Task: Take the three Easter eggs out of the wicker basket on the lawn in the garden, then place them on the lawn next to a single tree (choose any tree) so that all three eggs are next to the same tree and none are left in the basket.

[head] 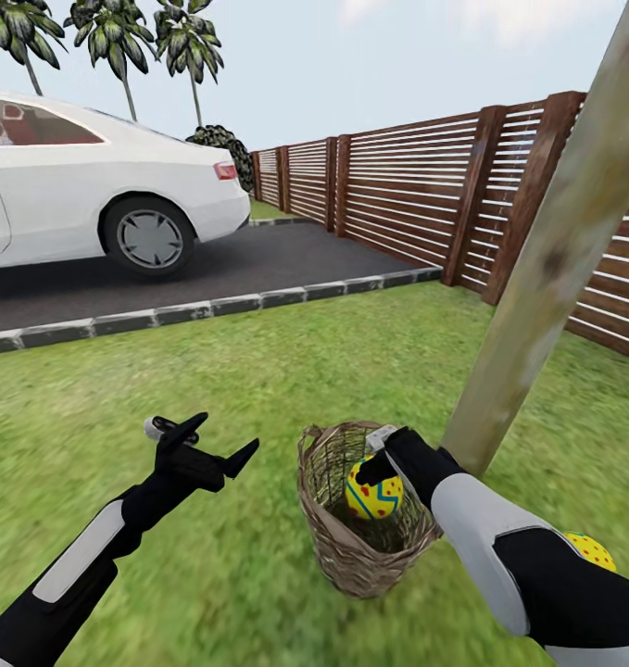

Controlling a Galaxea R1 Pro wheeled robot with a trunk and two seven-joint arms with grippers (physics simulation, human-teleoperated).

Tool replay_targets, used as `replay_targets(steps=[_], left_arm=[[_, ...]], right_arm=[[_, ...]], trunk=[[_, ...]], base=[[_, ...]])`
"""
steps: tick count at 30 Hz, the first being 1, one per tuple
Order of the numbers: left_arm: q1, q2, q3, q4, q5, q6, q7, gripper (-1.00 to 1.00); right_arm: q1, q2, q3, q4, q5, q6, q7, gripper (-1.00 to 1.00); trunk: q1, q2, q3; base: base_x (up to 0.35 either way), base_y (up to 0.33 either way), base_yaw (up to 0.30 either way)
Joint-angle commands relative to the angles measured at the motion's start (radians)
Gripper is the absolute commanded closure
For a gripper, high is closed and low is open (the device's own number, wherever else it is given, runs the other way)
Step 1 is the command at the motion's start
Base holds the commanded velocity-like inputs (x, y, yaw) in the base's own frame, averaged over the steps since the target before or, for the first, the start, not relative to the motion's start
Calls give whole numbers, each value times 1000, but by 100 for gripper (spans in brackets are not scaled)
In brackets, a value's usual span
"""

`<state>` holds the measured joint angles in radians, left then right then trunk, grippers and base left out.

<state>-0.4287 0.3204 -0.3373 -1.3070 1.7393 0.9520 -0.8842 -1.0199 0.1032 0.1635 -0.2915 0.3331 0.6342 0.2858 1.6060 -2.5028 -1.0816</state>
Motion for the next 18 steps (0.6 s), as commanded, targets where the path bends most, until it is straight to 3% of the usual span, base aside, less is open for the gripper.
replay_targets(steps=[1,7,10,13,18], left_arm=[[-1,1,0,-1,4,3,-2,-100],[-1,2,2,15,8,1,-17,-100],[-1,2,1,21,8,-1,-61,-100],[-1,0,1,70,8,-1,-75,-100],[-1,-1,1,80,7,-2,-109,-100]], right_arm=[[0,0,2,-1,11,4,7,100],[0,1,2,3,10,4,7,100],[0,2,2,4,10,4,8,100],[0,2,2,5,10,4,7,100],[0,1,2,2,10,4,7,100]], trunk=[[-1,0,3],[-3,1,26],[-3,1,26],[-3,1,26],[-4,2,34]], base=[[0,0,0],[-68,112,0],[-31,38,0],[-3,4,0],[0,0,0]])
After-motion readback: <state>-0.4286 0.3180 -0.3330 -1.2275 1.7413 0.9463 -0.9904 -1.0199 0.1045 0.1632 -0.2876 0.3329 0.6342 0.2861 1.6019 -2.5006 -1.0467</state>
